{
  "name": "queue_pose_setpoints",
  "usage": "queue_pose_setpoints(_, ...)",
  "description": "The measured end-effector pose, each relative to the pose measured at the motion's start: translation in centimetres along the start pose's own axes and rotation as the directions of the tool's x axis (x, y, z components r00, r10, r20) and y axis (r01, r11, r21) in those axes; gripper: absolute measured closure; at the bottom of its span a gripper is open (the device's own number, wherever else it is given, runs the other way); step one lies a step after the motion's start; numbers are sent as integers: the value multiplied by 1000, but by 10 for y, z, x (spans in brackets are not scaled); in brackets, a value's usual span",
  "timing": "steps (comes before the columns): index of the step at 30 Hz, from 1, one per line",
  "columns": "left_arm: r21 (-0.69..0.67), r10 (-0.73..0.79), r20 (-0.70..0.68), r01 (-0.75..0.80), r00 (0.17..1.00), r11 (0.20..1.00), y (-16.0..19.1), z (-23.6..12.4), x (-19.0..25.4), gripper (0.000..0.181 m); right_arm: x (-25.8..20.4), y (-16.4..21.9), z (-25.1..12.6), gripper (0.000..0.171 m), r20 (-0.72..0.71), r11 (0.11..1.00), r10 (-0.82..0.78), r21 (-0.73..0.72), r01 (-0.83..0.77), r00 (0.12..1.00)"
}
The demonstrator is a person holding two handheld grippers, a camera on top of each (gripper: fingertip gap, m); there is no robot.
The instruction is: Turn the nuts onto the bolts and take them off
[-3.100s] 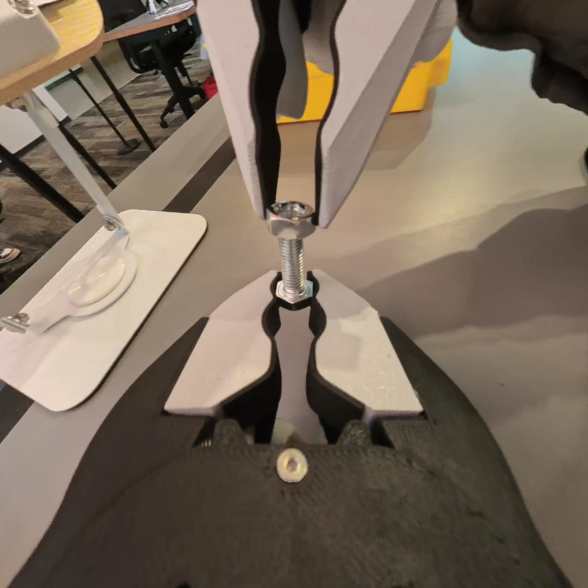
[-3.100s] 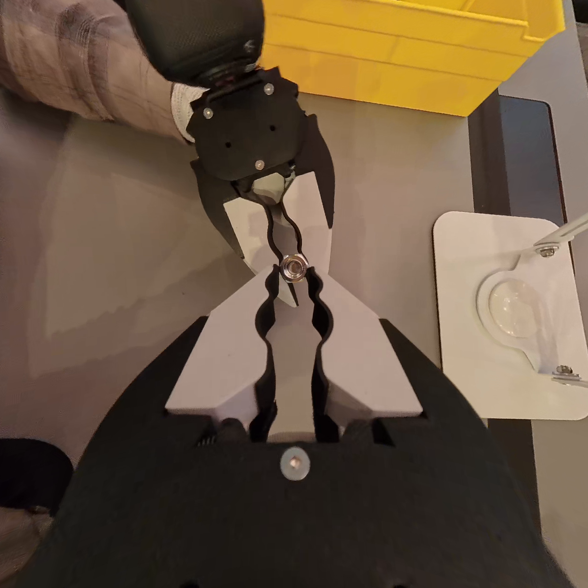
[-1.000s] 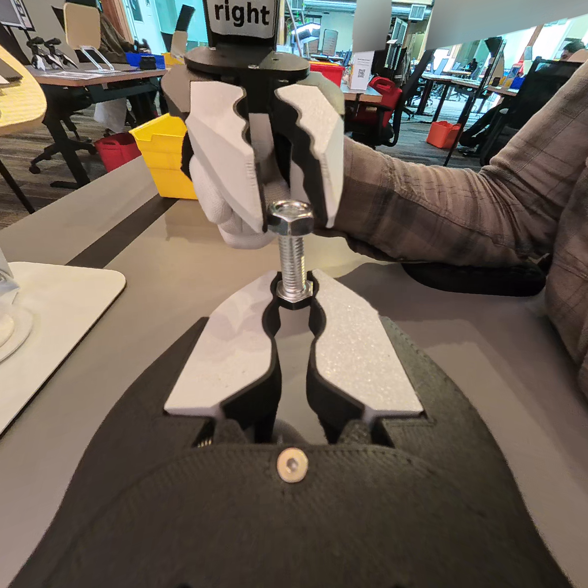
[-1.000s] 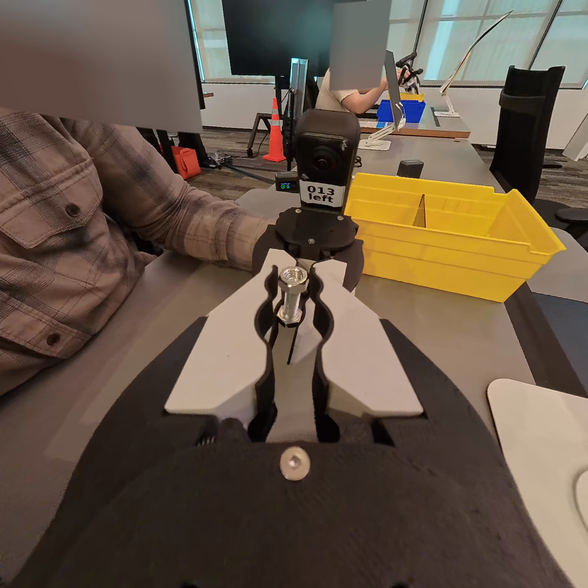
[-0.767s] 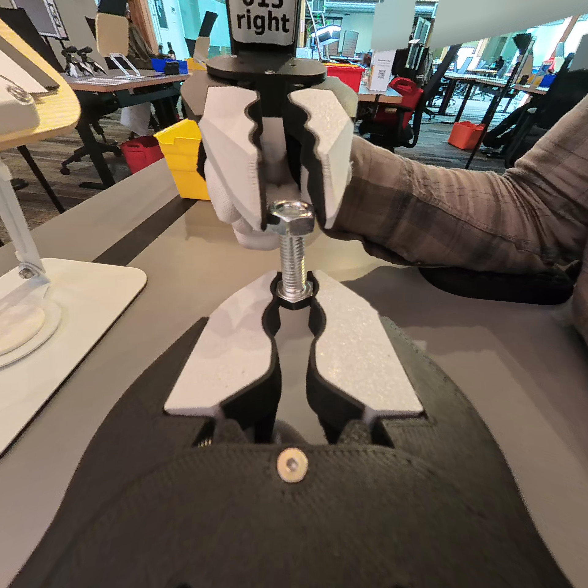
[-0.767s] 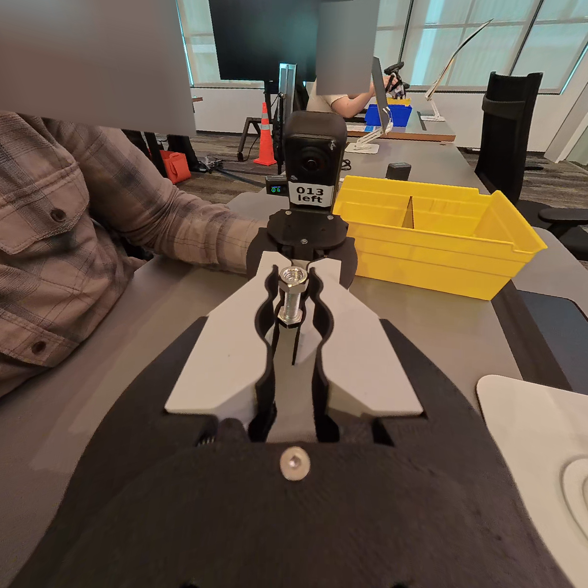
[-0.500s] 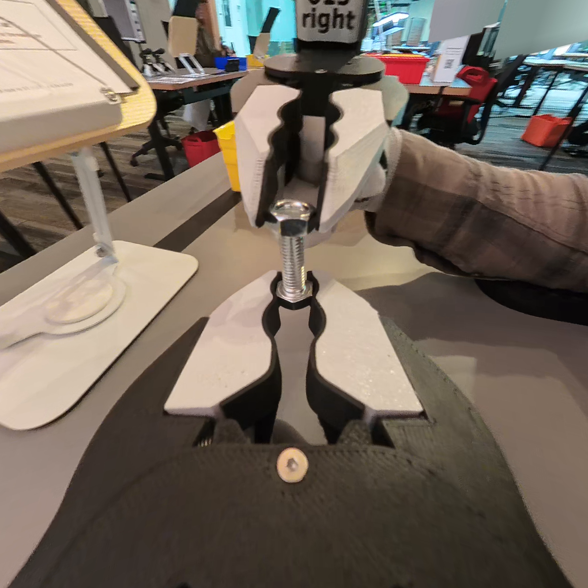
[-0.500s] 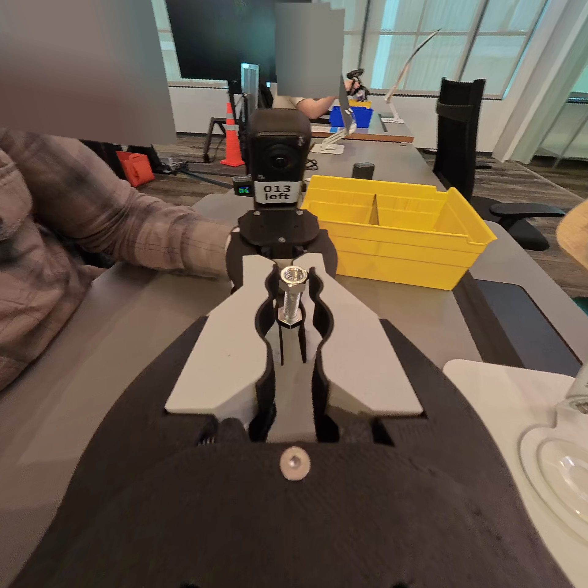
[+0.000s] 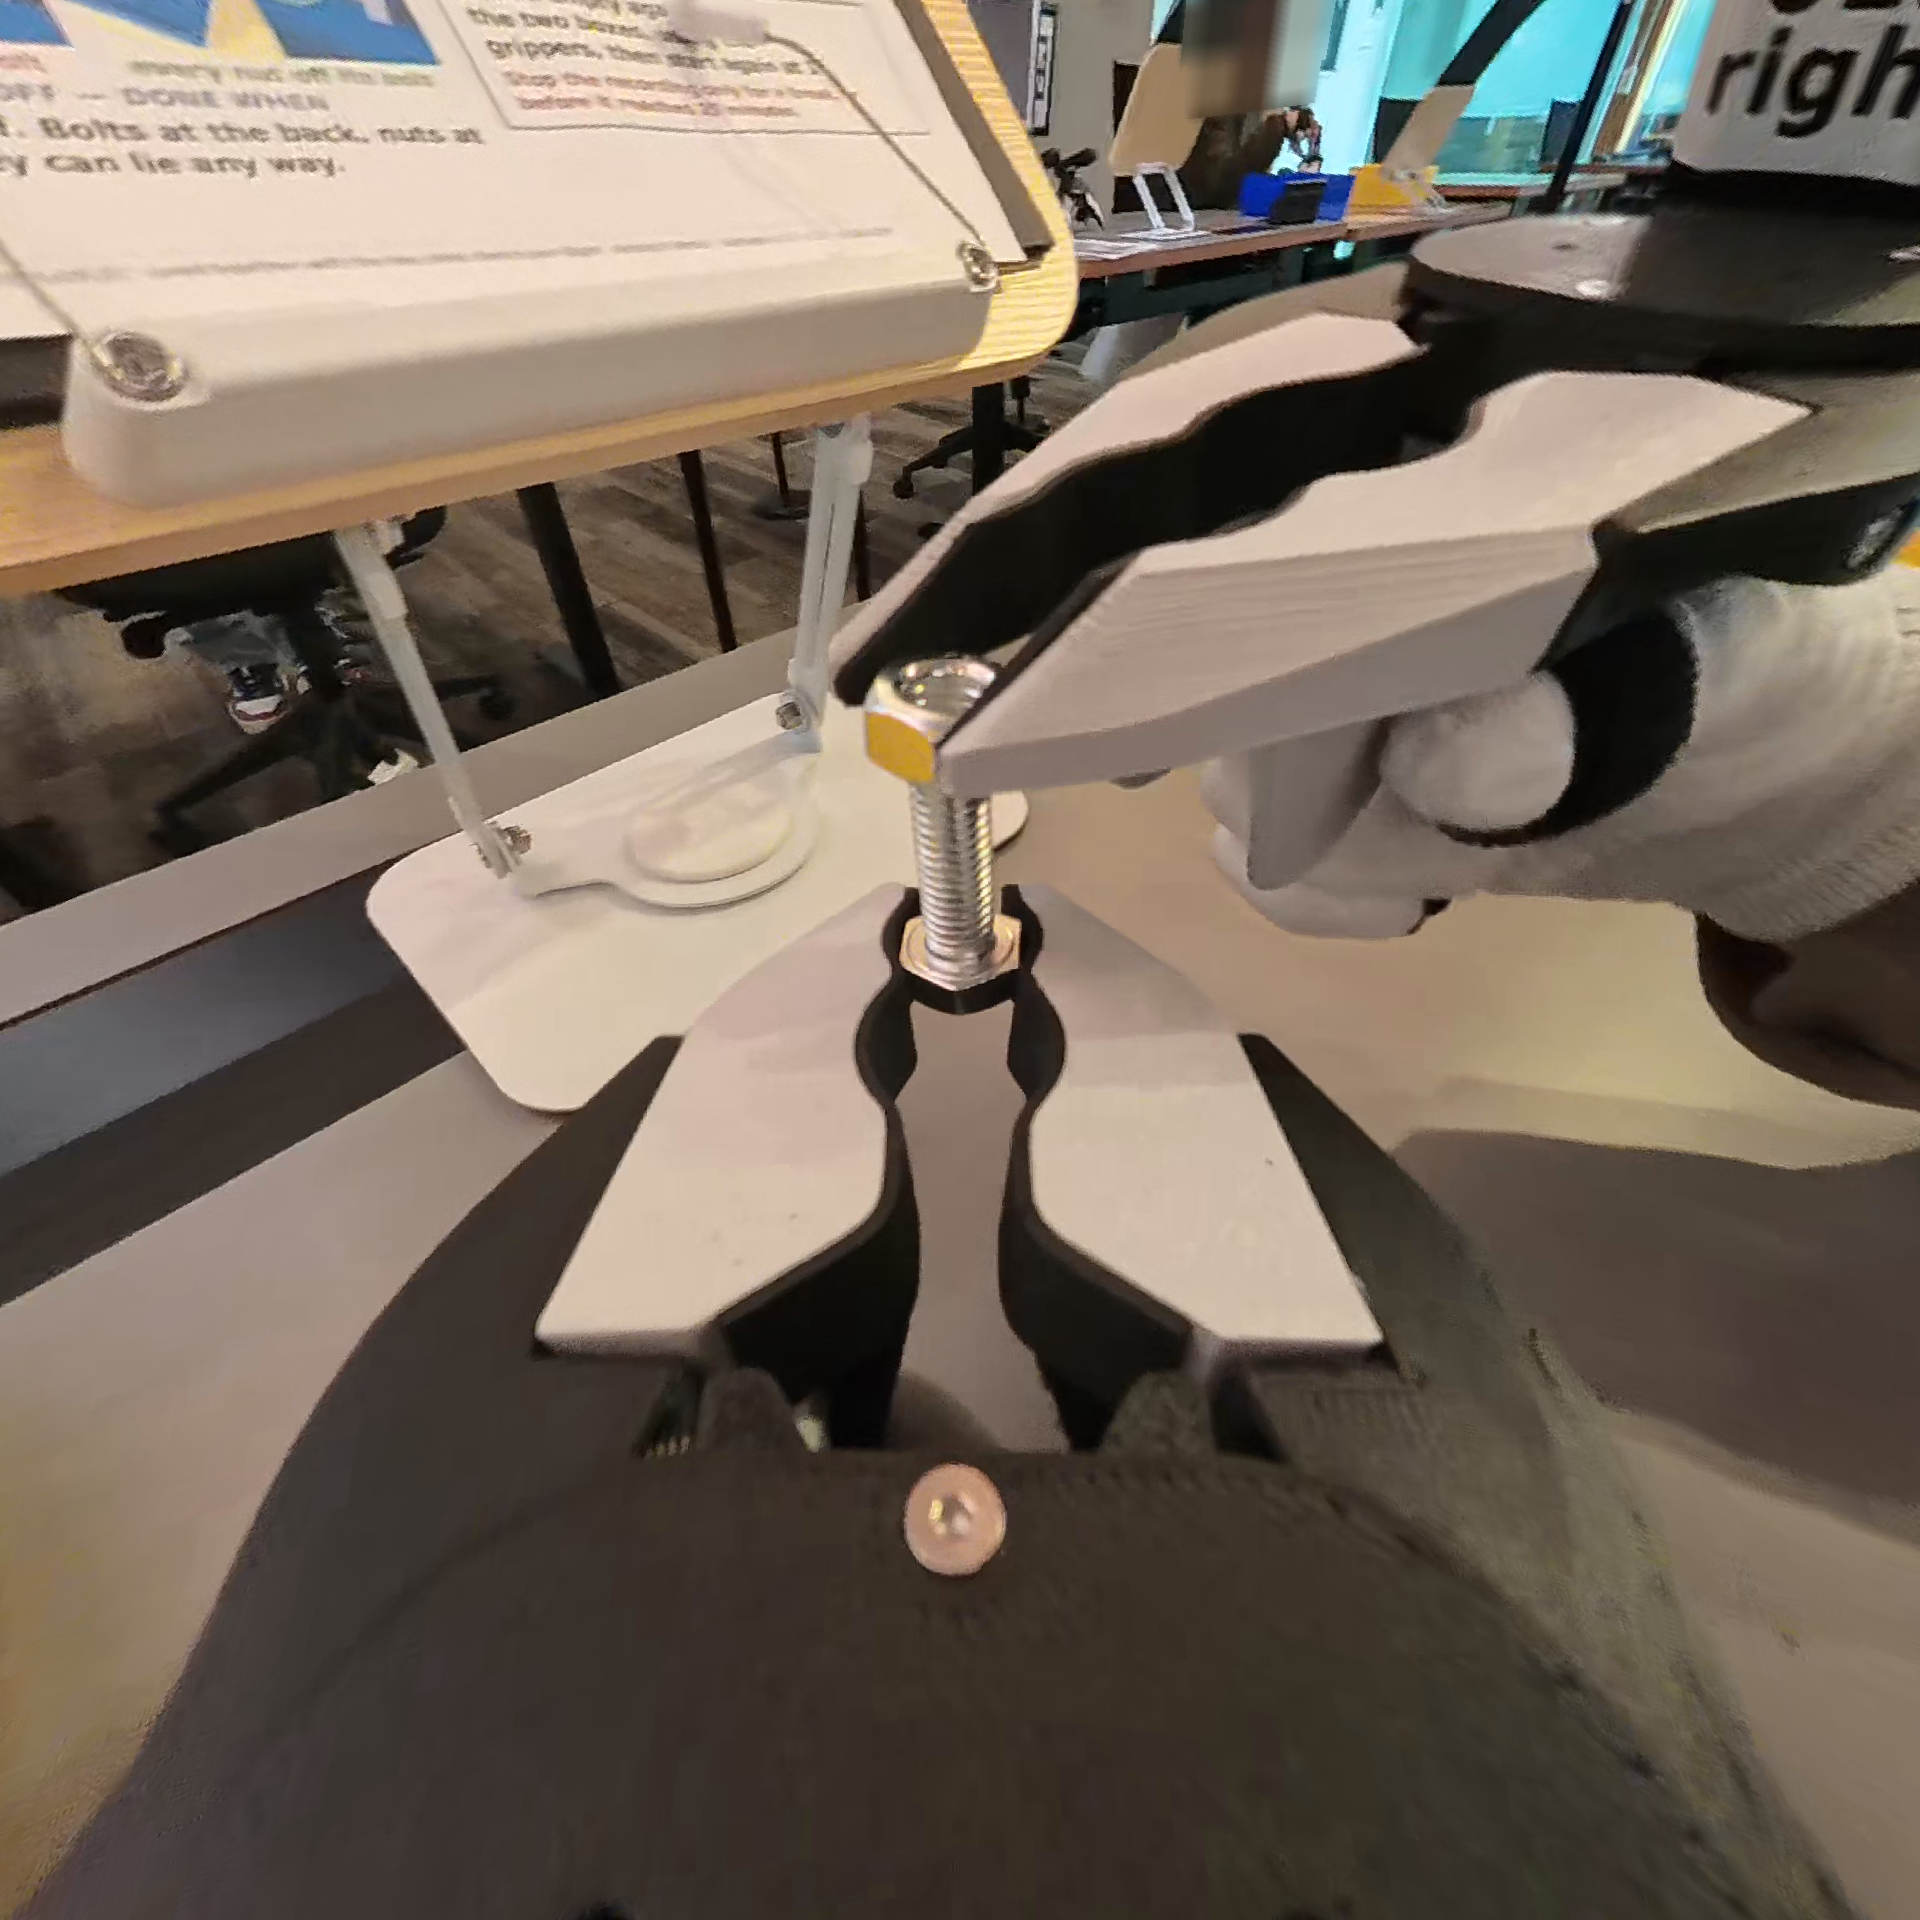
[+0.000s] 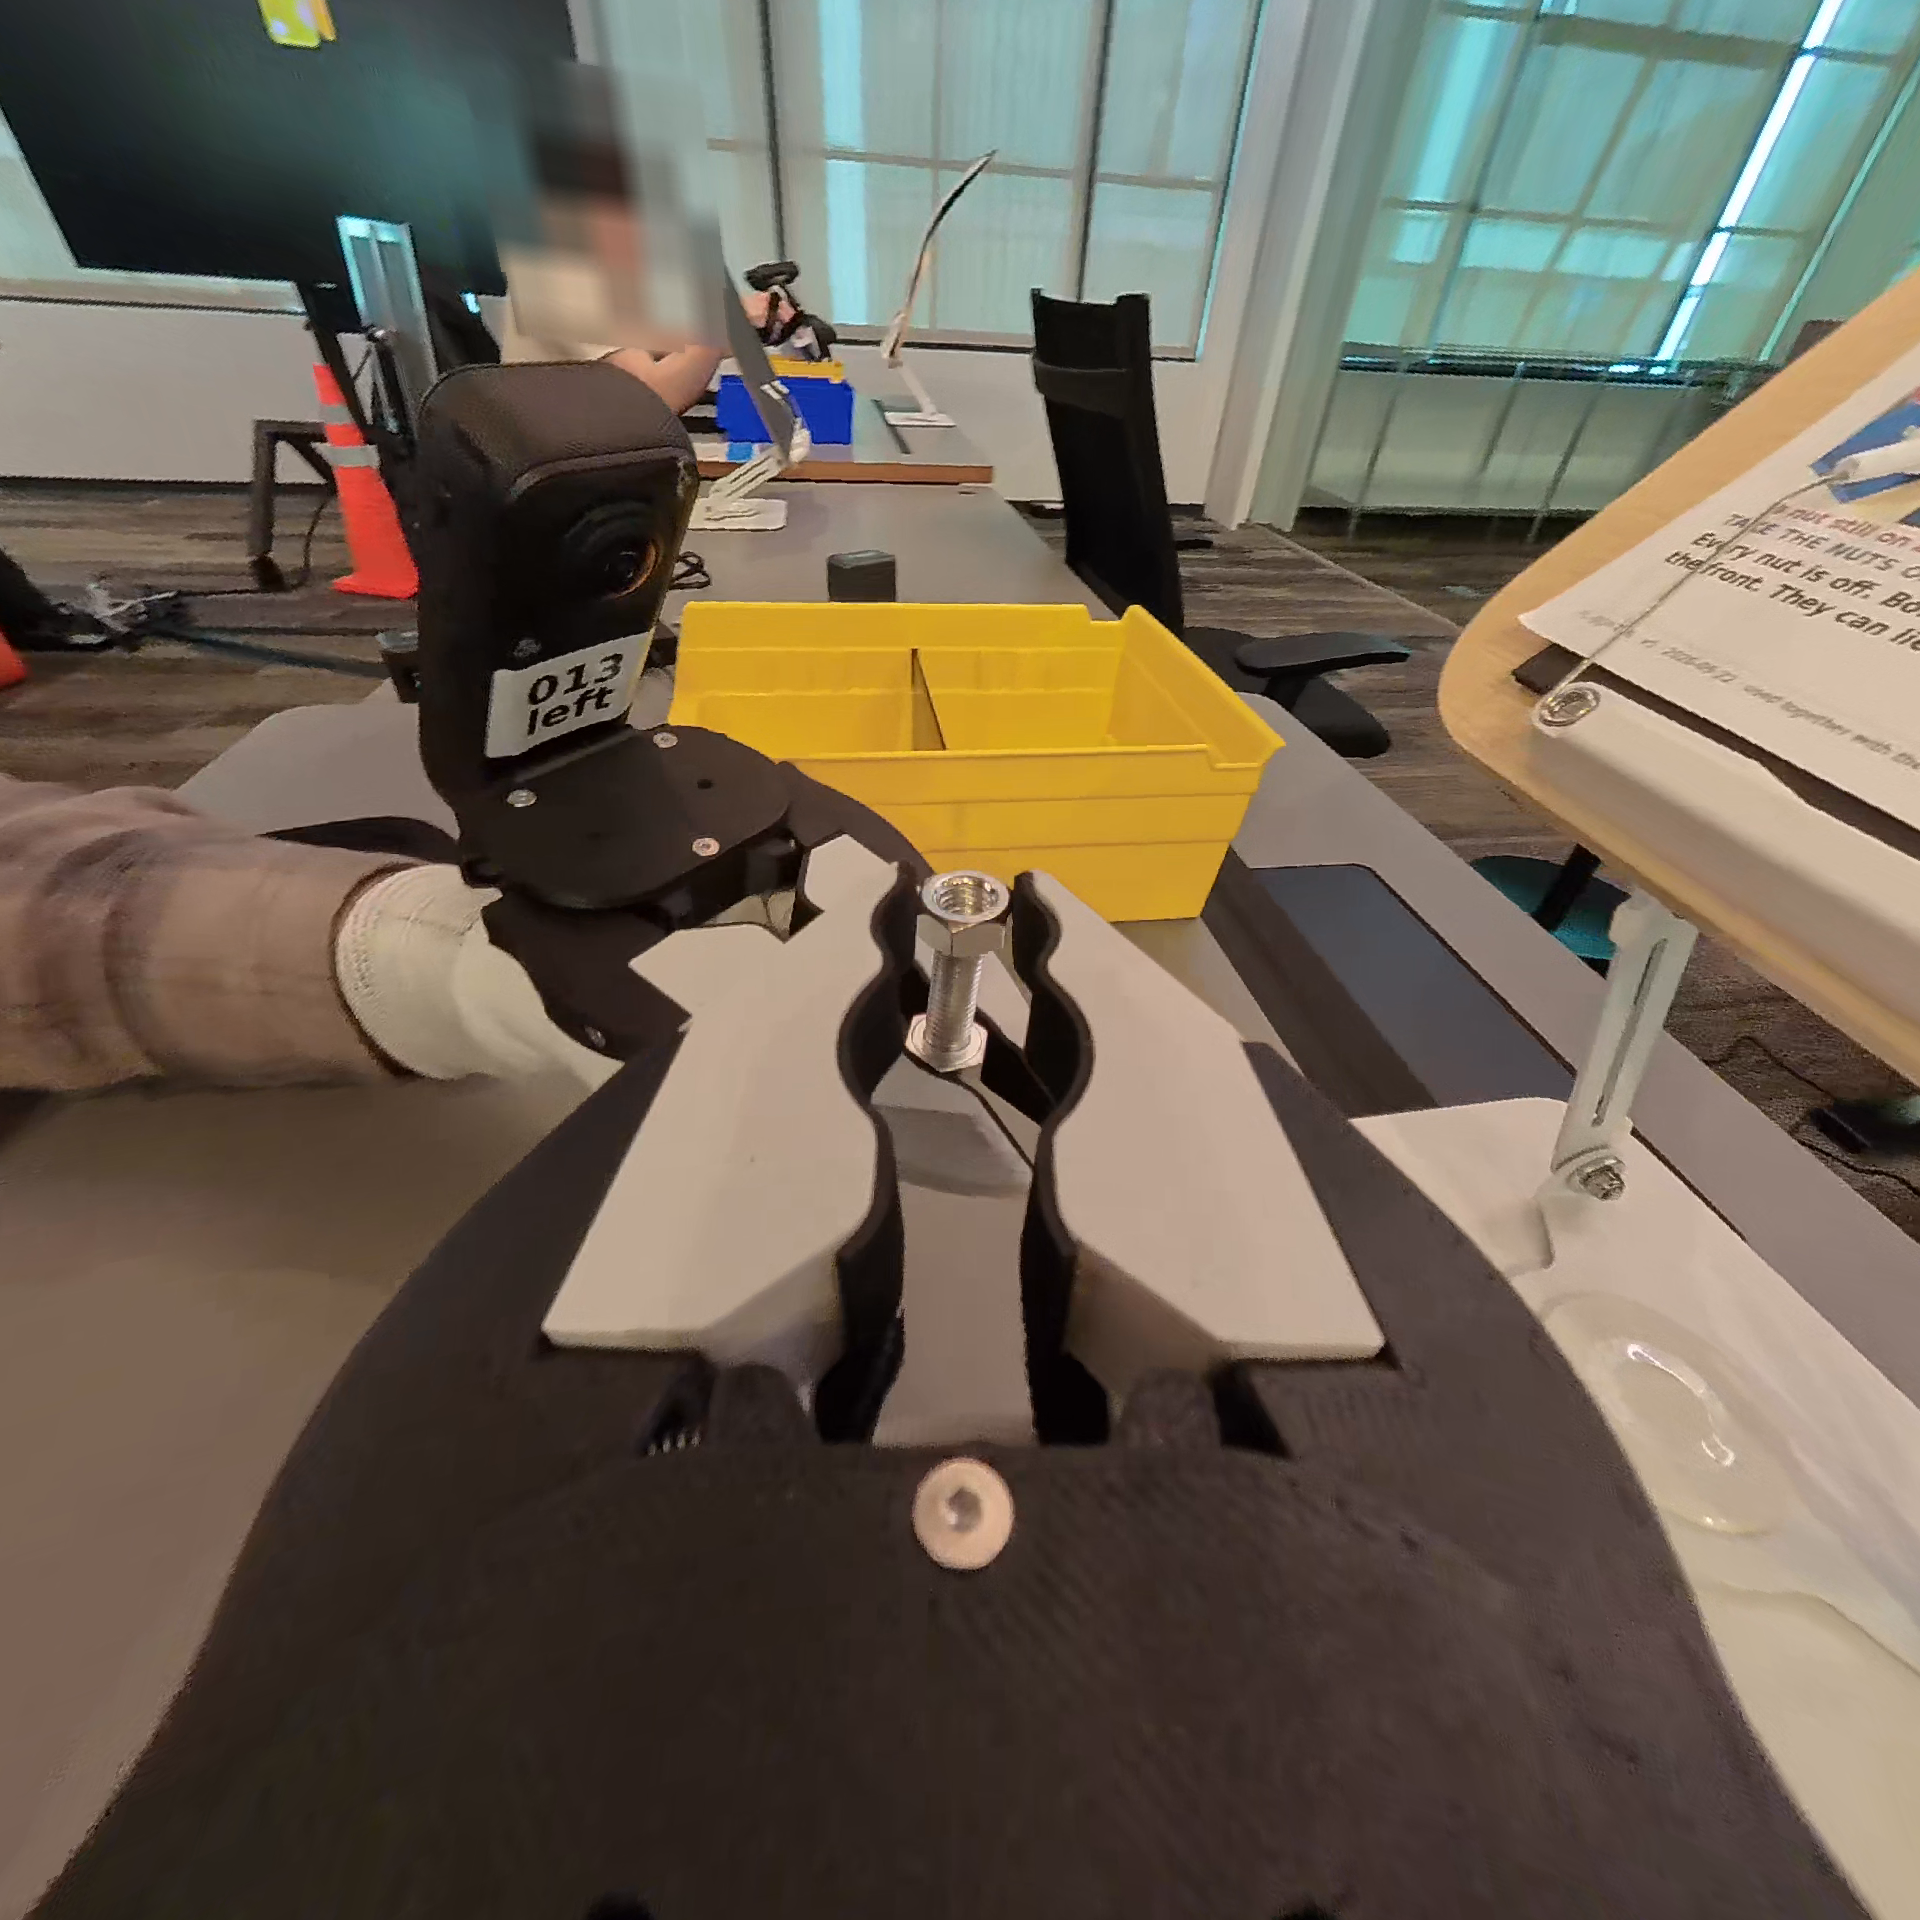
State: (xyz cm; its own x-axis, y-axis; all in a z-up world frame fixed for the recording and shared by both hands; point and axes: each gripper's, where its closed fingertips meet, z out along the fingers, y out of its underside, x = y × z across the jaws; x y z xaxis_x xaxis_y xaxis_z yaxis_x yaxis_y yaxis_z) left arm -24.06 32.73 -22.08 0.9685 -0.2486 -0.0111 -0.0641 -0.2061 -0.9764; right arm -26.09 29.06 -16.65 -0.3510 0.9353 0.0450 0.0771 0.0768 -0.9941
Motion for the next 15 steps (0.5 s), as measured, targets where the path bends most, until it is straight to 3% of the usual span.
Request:
queue_pose_setpoints(5,2,5,5,-5,1000,1000,0,-1,-2,167,0,-1,4,155,-17,1000,0,2,0,1000)
queue_pose_setpoints(9,7,9,-6,-9,1000,1000,-1,0,1,168,-4,-6,-1,137,7,1000,-17,12,17,1000)
queue_pose_setpoints(15,7,80,-100,-80,992,997,-3,-3,18,167,-16,-6,-11,138,90,997,-72,-13,73,993)
